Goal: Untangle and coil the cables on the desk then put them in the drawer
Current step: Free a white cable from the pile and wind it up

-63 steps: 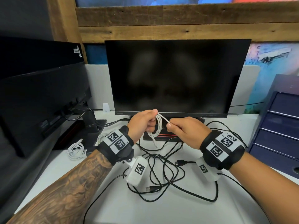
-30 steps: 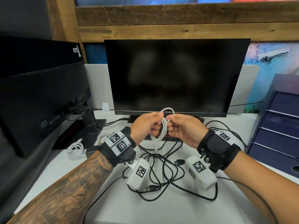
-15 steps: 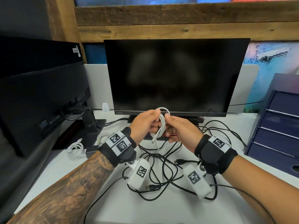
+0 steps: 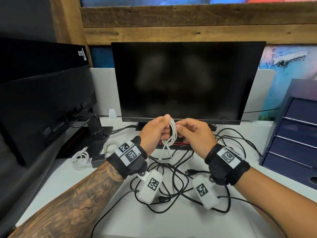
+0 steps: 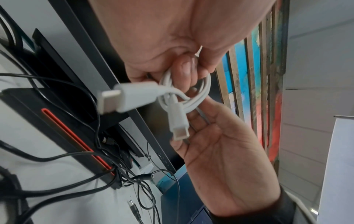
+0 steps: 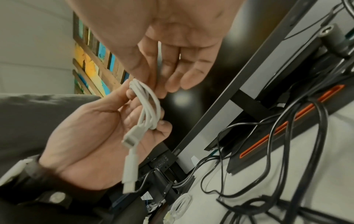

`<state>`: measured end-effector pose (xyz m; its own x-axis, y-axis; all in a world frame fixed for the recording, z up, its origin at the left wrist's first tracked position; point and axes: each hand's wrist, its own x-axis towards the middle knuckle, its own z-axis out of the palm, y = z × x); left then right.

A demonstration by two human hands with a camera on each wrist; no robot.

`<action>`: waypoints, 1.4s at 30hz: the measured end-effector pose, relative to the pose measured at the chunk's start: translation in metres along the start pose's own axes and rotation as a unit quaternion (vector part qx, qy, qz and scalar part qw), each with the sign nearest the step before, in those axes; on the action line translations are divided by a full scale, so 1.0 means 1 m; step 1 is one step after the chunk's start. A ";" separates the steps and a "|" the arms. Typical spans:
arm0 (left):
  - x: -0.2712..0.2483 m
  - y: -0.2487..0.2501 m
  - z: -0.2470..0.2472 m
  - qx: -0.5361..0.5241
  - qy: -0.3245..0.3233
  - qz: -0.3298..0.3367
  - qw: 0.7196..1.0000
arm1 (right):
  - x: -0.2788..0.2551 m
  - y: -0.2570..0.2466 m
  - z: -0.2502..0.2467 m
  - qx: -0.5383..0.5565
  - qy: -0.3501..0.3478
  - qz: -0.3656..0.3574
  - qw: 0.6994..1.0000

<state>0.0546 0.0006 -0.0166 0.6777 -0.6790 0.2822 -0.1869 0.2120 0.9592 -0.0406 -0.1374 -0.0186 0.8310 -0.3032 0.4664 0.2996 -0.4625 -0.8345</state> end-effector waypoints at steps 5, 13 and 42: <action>0.003 0.001 0.005 -0.051 0.028 0.017 0.998 | 0.000 -0.001 -0.002 -0.047 0.025 -0.009 0.999; 0.003 0.002 0.007 -0.171 0.110 -0.008 0.979 | -0.007 0.001 0.015 -0.087 -0.103 0.090 0.987; 0.001 0.034 -0.019 -0.052 -0.003 -0.065 0.997 | 0.008 -0.007 -0.016 -0.047 -0.117 0.022 0.992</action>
<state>0.0617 0.0206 0.0163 0.6865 -0.7104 0.1552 -0.0229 0.1921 0.9811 -0.0436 -0.1498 -0.0048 0.9316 -0.1274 0.3404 0.2251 -0.5331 -0.8156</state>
